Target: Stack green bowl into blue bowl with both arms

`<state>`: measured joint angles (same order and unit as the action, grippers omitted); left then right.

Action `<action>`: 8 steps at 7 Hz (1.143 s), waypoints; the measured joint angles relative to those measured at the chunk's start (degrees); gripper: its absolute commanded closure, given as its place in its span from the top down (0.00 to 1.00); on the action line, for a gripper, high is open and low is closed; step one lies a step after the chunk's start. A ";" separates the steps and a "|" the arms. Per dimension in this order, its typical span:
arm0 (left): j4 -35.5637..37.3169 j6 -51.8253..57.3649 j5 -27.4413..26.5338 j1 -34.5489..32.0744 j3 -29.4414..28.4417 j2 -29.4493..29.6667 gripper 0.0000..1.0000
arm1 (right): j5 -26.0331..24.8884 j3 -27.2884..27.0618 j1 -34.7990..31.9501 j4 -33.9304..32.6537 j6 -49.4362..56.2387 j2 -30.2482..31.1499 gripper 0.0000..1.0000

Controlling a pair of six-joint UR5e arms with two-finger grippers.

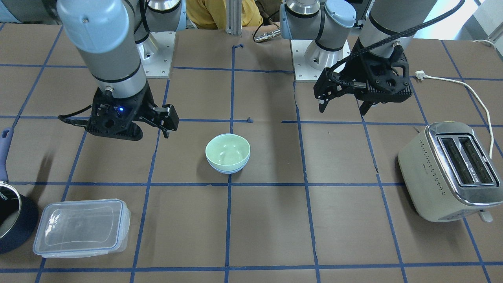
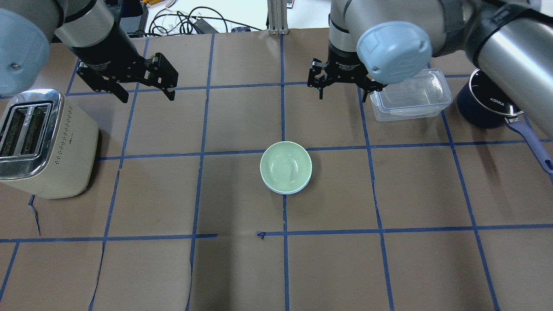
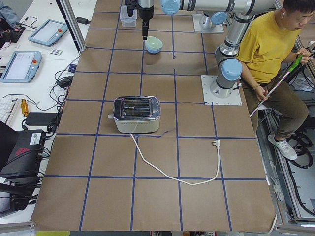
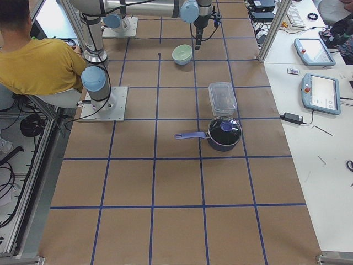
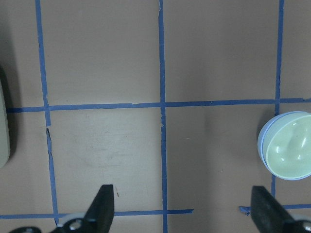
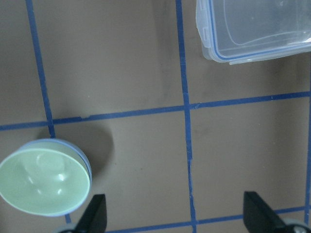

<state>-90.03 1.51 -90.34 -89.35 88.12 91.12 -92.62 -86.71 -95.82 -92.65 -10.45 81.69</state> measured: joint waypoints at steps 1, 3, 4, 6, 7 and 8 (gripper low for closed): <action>0.00 -0.42 -0.06 -0.04 -0.07 -0.03 1.00 | 0.04 -1.63 2.30 2.08 3.46 3.17 1.00; -0.02 -2.36 -0.09 -0.10 -0.27 -0.06 1.00 | 0.09 -5.24 4.73 2.98 6.64 7.95 1.00; -0.04 -2.87 -0.09 -0.12 -0.23 -0.06 1.00 | 0.13 -6.18 4.99 3.23 6.95 9.73 1.00; -0.06 -3.15 -0.10 -0.12 -0.16 -0.07 1.00 | 0.21 -6.71 5.09 5.19 7.09 12.17 1.00; -0.06 -3.17 -0.09 -0.12 -0.14 -0.07 1.00 | 0.50 -6.64 5.11 6.11 7.09 12.62 1.00; -0.06 -3.18 -0.08 -0.12 -0.14 -0.07 1.00 | 1.01 -6.45 5.13 7.23 7.07 12.81 1.00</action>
<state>-90.09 -1.67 -90.42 -89.47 87.97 91.06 -91.61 -93.16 -90.68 -85.42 -3.38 94.50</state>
